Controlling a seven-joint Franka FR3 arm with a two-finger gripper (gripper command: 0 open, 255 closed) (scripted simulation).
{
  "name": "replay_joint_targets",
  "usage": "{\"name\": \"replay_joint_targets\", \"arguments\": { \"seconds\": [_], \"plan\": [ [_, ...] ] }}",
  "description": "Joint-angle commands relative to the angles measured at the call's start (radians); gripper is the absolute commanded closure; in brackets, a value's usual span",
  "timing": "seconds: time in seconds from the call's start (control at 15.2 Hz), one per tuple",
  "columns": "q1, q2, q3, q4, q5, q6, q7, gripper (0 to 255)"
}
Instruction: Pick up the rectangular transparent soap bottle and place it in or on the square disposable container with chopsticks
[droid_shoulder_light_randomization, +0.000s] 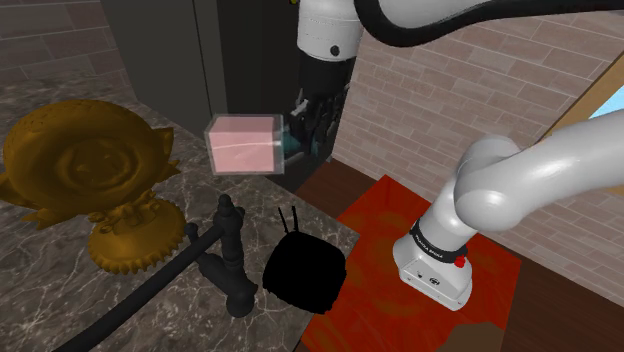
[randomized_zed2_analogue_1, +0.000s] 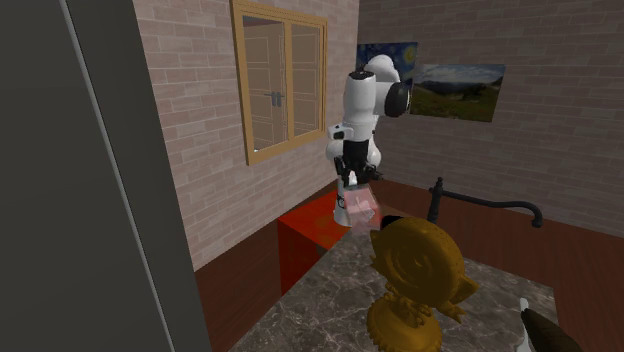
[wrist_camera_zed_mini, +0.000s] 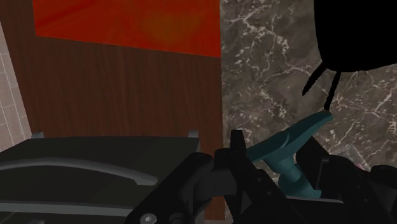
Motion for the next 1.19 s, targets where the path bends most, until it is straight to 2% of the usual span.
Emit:
{"name": "replay_joint_targets", "arguments": {
  "seconds": [0.0,0.79,1.12],
  "plan": [
    [0.029,-0.055,0.018,-0.024,0.028,-0.027,0.031,255],
    [0.214,-0.301,0.165,-0.079,0.211,-0.186,0.268,255],
    [0.225,-0.306,0.192,-0.144,0.236,-0.126,0.264,255]
  ]
}}
